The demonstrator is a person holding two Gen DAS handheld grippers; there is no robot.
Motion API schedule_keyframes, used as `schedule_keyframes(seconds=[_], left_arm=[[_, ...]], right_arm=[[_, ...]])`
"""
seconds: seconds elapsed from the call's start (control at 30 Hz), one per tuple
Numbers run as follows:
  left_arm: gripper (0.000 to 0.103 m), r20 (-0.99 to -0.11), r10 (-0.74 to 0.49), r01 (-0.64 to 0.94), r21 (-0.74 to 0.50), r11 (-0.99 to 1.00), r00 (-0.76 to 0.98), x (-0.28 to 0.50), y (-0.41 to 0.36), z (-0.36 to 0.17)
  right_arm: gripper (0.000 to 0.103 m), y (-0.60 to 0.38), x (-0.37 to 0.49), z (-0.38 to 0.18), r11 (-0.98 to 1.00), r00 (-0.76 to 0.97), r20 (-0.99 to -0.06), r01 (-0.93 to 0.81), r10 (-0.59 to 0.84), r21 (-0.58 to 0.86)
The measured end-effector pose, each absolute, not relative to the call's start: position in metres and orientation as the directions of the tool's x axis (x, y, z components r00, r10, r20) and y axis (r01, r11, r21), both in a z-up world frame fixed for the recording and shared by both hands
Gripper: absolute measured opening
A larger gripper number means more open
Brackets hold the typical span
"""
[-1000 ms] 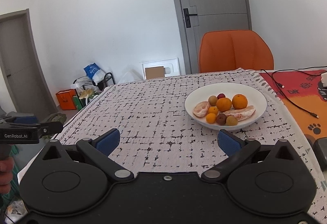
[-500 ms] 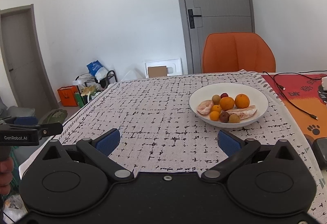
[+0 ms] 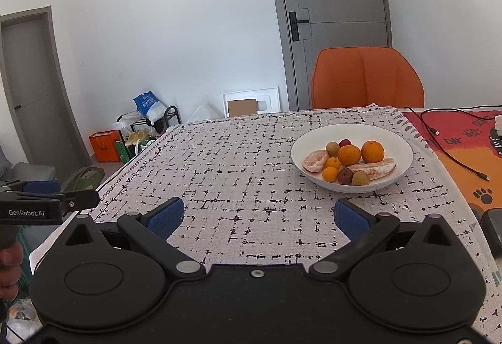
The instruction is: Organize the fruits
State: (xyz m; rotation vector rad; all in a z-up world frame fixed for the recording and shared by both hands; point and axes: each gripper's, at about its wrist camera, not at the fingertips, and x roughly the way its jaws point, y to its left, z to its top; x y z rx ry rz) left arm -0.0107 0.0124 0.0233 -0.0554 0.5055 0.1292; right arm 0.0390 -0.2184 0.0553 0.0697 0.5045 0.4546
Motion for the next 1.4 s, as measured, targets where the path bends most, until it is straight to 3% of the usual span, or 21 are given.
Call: schedule_keyframes(seconds=[1.4], left_arm=[[0.1, -0.49, 0.113, -0.156, -0.048, 0.987, 0.864, -0.016, 0.025, 0.03]], right_arm=[[0.103, -0.214, 0.037, 0.056, 0.902, 0.782, -0.458, -0.41, 0.423, 0.134]])
